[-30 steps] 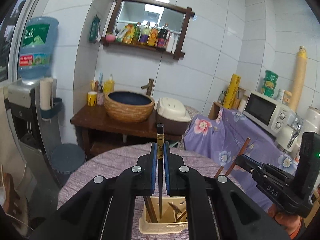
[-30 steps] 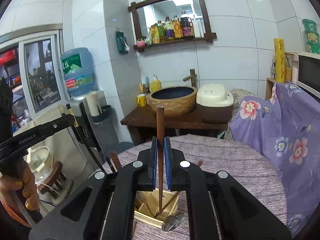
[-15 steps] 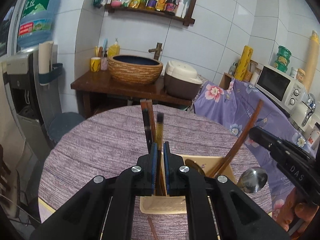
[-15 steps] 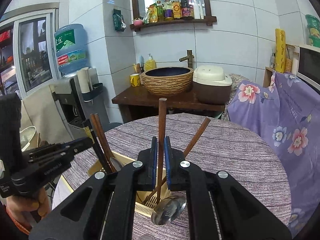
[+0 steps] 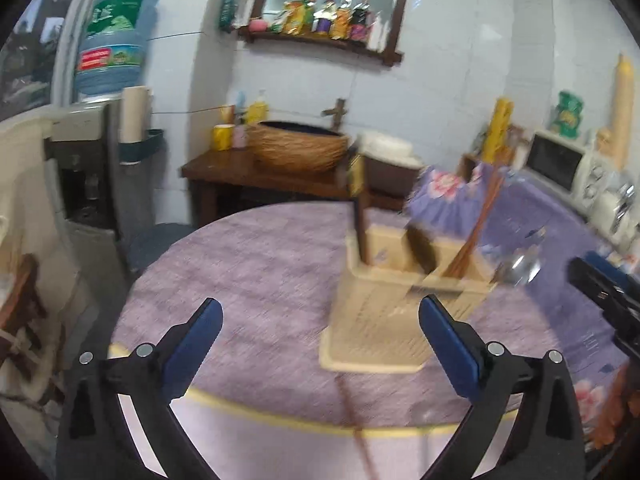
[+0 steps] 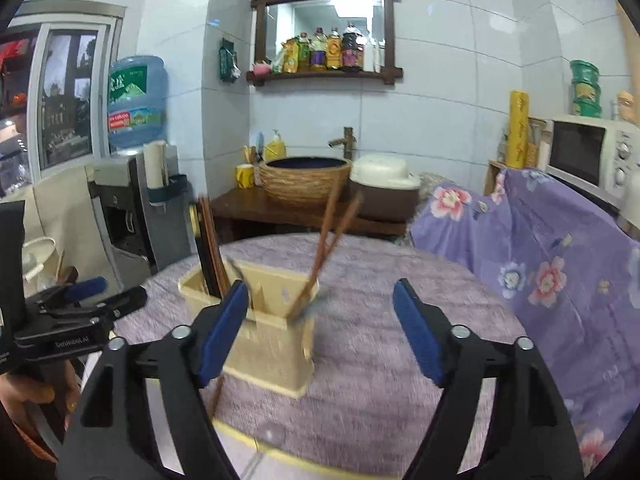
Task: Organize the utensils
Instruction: 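Move the right tool to the last steel spoon and grasp it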
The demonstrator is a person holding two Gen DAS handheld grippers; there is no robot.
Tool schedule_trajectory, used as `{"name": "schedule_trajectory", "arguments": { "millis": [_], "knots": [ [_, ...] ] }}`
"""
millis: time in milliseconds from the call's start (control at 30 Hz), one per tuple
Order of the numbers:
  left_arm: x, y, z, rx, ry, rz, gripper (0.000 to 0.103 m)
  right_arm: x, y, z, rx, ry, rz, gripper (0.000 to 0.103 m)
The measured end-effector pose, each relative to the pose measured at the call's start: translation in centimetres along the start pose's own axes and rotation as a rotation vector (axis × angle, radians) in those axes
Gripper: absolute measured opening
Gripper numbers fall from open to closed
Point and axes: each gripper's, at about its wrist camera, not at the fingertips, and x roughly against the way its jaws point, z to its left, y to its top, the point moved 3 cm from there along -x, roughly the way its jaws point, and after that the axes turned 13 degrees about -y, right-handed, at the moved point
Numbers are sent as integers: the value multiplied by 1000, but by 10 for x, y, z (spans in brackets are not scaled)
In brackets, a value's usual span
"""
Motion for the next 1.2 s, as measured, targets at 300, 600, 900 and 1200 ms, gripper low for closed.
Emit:
{"name": "schedule_trajectory", "arguments": {
  "millis": [300, 600, 900, 1200],
  "knots": [
    [5, -86, 23, 27, 157, 158, 97, -32, -128, 52, 95, -2, 376, 84],
    [12, -107, 24, 2, 190, 184, 97, -45, -162, 78, 134, -64, 472, 85],
    [2, -116, 13, 42, 81, 230, 97, -57, -169, 18, 53, -97, 504, 86],
    [-11, -120, -2, 48, 32, 261, 93, -56, -161, 2, 9, 85, 442, 85]
  ]
}}
